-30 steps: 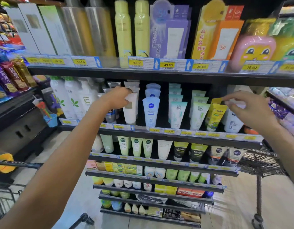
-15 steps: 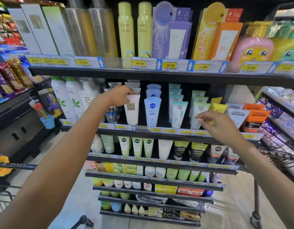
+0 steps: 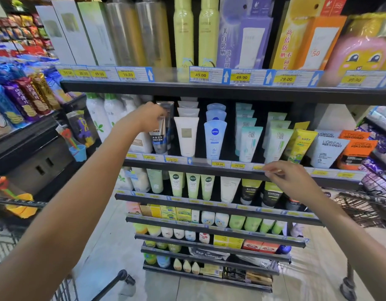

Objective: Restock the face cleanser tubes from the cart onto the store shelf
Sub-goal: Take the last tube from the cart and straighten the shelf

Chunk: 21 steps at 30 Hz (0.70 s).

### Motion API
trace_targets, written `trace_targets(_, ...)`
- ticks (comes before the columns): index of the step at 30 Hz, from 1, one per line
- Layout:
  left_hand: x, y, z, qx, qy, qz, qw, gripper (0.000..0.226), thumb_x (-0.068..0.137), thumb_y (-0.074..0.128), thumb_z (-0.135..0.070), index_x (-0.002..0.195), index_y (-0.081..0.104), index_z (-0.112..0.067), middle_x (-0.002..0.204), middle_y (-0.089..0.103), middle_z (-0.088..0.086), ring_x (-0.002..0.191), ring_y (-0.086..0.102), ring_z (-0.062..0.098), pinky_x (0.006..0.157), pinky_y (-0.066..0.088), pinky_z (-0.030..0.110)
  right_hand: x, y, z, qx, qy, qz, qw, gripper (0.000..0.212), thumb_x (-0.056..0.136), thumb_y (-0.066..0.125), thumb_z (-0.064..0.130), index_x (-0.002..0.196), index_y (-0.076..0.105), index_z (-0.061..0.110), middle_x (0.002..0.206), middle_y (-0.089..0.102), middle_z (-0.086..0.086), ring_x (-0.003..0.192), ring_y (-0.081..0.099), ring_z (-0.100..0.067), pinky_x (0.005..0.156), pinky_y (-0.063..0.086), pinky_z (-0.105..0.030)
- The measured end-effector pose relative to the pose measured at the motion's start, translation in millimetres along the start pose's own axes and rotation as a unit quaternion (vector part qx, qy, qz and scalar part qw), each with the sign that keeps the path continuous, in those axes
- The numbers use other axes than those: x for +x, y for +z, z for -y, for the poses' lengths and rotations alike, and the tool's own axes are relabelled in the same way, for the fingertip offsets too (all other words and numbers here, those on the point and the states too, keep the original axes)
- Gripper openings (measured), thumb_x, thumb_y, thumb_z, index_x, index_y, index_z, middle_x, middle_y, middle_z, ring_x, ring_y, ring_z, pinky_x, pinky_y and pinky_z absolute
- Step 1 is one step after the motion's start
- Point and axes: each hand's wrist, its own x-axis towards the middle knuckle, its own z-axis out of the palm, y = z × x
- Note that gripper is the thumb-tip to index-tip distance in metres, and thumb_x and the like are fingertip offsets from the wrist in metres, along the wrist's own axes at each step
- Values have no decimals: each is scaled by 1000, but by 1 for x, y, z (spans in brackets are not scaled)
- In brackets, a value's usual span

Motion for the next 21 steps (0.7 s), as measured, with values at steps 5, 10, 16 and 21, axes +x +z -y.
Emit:
trace_targets(5, 0, 0, -3, -23, 10, -16, 1000, 35, 85, 45, 12, 105, 70, -1, 100, 65, 32, 98, 57, 49, 84, 48, 47, -3, 14, -6, 19, 18, 9, 1000, 17, 98, 69, 17, 112, 76, 23, 105, 75, 8, 97, 70, -9, 93, 58, -38)
trace_targets(10, 0, 1, -2, -27, 16, -25, 999, 33, 87, 46, 11, 107, 70, 2, 102, 66, 32, 100, 58, 50, 87, 48, 48, -10, 27, -5, 11, 28, 33, 999, 20, 98, 66, 13, 109, 74, 27, 103, 74, 10, 98, 68, -11, 92, 56, -38)
trace_targets(16, -14, 4, -10, -10, 11, -59, 998, 45, 85, 47, 10, 124, 65, -4, 116, 69, 25, 104, 61, 43, 87, 53, 46, -17, 52, -5, 4, 45, 57, 997, 19, 99, 66, 18, 115, 75, 21, 105, 73, 11, 97, 67, -5, 93, 56, -33)
trace_targets(21, -52, 25, -16, -17, 38, -184, 982, 47, 89, 50, 6, 135, 58, 0, 129, 61, 24, 119, 56, 44, 95, 51, 55, -14, 76, -5, -21, 39, 88, 995, 27, 101, 62, 24, 127, 71, 23, 125, 72, 7, 112, 66, -15, 98, 55, -40)
